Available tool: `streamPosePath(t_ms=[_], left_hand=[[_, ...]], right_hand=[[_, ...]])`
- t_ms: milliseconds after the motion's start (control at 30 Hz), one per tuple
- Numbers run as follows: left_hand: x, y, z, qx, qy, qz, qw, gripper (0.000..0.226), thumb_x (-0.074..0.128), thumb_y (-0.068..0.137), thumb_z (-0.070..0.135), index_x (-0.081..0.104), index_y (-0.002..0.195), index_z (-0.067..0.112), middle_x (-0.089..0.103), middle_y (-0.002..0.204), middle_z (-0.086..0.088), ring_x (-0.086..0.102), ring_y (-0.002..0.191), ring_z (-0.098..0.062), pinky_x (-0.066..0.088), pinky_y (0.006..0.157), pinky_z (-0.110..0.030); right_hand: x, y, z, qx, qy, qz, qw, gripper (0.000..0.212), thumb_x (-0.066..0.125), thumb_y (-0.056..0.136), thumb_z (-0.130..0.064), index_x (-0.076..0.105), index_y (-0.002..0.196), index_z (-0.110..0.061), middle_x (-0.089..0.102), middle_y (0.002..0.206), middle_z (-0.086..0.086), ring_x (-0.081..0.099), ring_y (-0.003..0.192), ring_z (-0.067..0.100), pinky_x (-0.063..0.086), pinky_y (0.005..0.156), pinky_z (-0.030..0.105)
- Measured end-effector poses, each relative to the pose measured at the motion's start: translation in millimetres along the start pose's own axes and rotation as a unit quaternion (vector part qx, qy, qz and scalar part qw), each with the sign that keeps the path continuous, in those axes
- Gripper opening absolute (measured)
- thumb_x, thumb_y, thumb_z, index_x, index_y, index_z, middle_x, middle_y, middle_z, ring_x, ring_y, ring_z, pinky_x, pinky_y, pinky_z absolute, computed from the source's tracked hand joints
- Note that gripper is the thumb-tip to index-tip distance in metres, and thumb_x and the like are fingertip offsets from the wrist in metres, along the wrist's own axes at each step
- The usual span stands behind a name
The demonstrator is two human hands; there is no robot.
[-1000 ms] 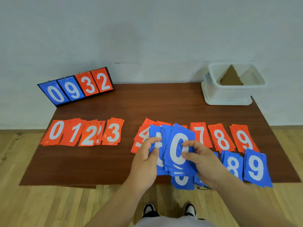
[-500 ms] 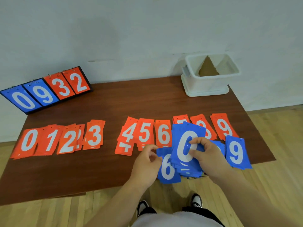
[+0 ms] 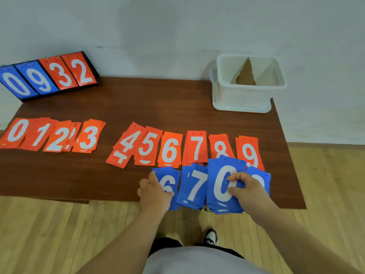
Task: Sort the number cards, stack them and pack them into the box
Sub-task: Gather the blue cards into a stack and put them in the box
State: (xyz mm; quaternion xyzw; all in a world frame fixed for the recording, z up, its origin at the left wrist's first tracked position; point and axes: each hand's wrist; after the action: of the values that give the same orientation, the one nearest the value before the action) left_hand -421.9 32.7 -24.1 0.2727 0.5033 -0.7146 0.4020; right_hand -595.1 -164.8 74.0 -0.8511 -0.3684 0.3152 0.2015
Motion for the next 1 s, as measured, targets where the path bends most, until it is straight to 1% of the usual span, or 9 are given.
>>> streamPosePath(t_ms=[167, 300, 467, 600, 700, 800, 867, 933, 1000], left_hand=[[2.6, -9.2, -10.5, 0.002, -0.057, 0.014, 0.998, 0.104, 0.082, 0.08, 0.035, 0.011, 0.156, 0.04, 0.042, 0.124, -0.007, 0.056, 0.106, -0.029, 0.055, 0.085, -0.039], [1.4, -11.4, -13.9, 0.018, -0.019, 0.039, 0.999, 0.099, 0.08, 0.082, 0.038, 0.015, 0.157, 0.04, 0.052, 0.12, -0.003, 0.054, 0.11, -0.026, 0.053, 0.088, -0.039], [2.7, -11.3, -13.6, 0.053, -0.061, 0.013, 0.997, 0.089, 0.076, 0.088, 0.023, 0.021, 0.157, 0.036, 0.047, 0.127, -0.002, 0.052, 0.092, -0.013, 0.049, 0.065, -0.026], [-16.9, -13.5, -14.3, 0.073, -0.14, 0.003, 0.987, 0.066, 0.064, 0.095, 0.012, 0.035, 0.152, 0.028, 0.045, 0.138, -0.003, 0.05, 0.107, -0.012, 0.045, 0.076, -0.025], [-46.0, -19.4, -17.3, 0.077, -0.241, 0.029, 0.967, 0.052, 0.056, 0.095, 0.007, 0.045, 0.141, 0.027, 0.051, 0.135, 0.002, 0.054, 0.115, -0.015, 0.048, 0.086, -0.03], [-74.8, -24.9, -11.8, 0.072, -0.322, -0.006, 0.944, 0.05, 0.055, 0.094, 0.005, 0.048, 0.133, 0.035, 0.058, 0.123, 0.001, 0.06, 0.104, -0.021, 0.05, 0.07, -0.029], [-90.6, -27.6, -4.3, 0.094, -0.366, -0.054, 0.924, 0.048, 0.055, 0.095, 0.002, 0.051, 0.128, 0.037, 0.061, 0.121, 0.002, 0.064, 0.1, -0.019, 0.056, 0.074, -0.032], [-107.7, -31.4, 5.5, 0.119, -0.39, -0.101, 0.908, 0.048, 0.053, 0.097, 0.0, 0.054, 0.125, 0.04, 0.065, 0.117, 0.005, 0.069, 0.098, -0.016, 0.061, 0.083, -0.039], [-120.3, -31.9, 11.7, 0.153, -0.388, -0.125, 0.9, 0.046, 0.051, 0.099, 0.002, 0.056, 0.12, 0.043, 0.069, 0.109, 0.01, 0.07, 0.095, -0.012, 0.061, 0.086, -0.042]], right_hand=[[-3.1, 5.3, -2.0, -0.002, -0.008, -0.031, 0.999, 0.021, 0.065, 0.095, -0.009, 0.066, 0.098, -0.029, 0.061, 0.109, -0.006, 0.064, 0.086, 0.022, 0.046, 0.052, 0.024], [2.4, 4.6, -7.8, -0.009, -0.01, -0.04, 0.999, 0.02, 0.066, 0.095, -0.011, 0.066, 0.099, -0.031, 0.059, 0.109, -0.012, 0.065, 0.09, 0.019, 0.048, 0.053, 0.023], [9.2, 1.3, -14.3, -0.002, 0.011, -0.028, 1.0, 0.02, 0.066, 0.095, -0.009, 0.066, 0.1, -0.028, 0.059, 0.11, -0.013, 0.064, 0.092, 0.015, 0.051, 0.057, 0.024], [16.3, -2.2, -21.5, -0.005, 0.041, -0.014, 0.999, 0.02, 0.065, 0.094, -0.007, 0.067, 0.099, -0.027, 0.061, 0.112, -0.01, 0.065, 0.094, 0.016, 0.056, 0.066, 0.031], [27.5, -7.4, -30.9, 0.001, 0.083, -0.023, 0.996, 0.021, 0.065, 0.093, -0.004, 0.068, 0.099, -0.024, 0.065, 0.113, -0.007, 0.066, 0.098, 0.02, 0.057, 0.078, 0.041], [43.6, -14.8, -48.0, 0.015, 0.227, -0.082, 0.97, 0.02, 0.062, 0.093, 0.003, 0.067, 0.096, -0.017, 0.071, 0.115, 0.002, 0.071, 0.1, 0.029, 0.059, 0.078, 0.042], [55.3, -20.2, -61.2, 0.02, 0.301, -0.12, 0.946, 0.023, 0.059, 0.094, 0.007, 0.065, 0.098, -0.014, 0.072, 0.112, 0.007, 0.072, 0.101, 0.035, 0.06, 0.071, 0.039], [67.1, -24.9, -71.9, 0.008, 0.315, -0.13, 0.94, 0.023, 0.059, 0.094, 0.008, 0.065, 0.101, -0.014, 0.073, 0.113, 0.009, 0.071, 0.102, 0.037, 0.062, 0.072, 0.041], [77.5, -26.8, -76.8, -0.022, 0.237, -0.101, 0.966, 0.022, 0.061, 0.095, 0.002, 0.067, 0.1, -0.018, 0.071, 0.118, 0.005, 0.073, 0.101, 0.03, 0.062, 0.08, 0.047]])
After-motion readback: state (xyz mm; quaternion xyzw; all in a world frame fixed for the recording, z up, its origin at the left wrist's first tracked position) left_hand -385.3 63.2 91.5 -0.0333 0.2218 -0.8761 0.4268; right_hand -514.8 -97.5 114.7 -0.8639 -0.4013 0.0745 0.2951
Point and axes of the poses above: each hand's wrist, its own y-axis towards the middle knuckle, its own x-axis out of the palm, z = x × y
